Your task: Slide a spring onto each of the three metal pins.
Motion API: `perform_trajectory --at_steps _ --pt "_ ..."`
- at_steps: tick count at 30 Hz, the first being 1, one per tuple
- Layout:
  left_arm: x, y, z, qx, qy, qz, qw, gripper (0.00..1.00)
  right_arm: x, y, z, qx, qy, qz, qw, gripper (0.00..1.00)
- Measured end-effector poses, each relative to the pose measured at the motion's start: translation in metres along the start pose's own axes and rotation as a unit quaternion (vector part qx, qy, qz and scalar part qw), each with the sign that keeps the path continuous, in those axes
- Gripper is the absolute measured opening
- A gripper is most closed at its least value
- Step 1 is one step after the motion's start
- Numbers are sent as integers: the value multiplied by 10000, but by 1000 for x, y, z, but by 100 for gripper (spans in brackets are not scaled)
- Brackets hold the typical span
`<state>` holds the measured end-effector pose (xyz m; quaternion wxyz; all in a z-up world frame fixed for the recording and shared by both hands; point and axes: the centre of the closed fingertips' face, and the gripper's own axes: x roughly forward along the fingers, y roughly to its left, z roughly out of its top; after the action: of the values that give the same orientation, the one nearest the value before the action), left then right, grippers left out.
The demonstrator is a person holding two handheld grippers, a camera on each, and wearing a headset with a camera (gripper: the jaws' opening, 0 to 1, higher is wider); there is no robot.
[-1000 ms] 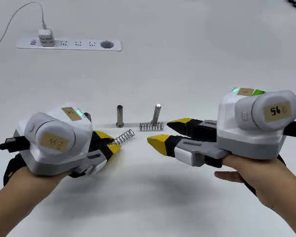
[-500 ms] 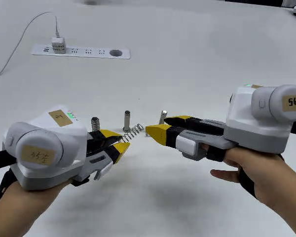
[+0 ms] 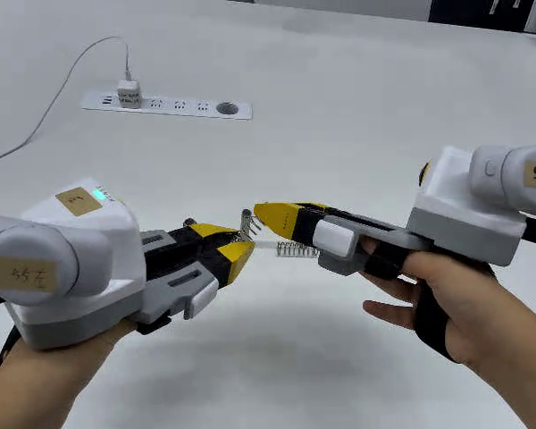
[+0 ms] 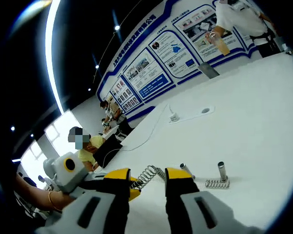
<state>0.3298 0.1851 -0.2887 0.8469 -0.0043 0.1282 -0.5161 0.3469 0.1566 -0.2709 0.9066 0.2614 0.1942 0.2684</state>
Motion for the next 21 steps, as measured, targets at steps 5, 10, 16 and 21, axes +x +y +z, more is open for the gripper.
perform_trajectory --at_steps 5,10,16,21 --pt "-2 -3 6 -86 -153 -18 9998 10 5 9 2 283 -66 167 9994 26" --pt "-5 -7 14 -160 -348 -65 9992 10 9 18 5 518 -144 337 9980 22" --pt "-7 -9 18 -249 -460 -86 9986 10 11 25 9 747 -211 514 9957 13" --pt "-8 -9 20 -266 -473 -85 9985 10 13 29 11 820 -252 619 9944 12"
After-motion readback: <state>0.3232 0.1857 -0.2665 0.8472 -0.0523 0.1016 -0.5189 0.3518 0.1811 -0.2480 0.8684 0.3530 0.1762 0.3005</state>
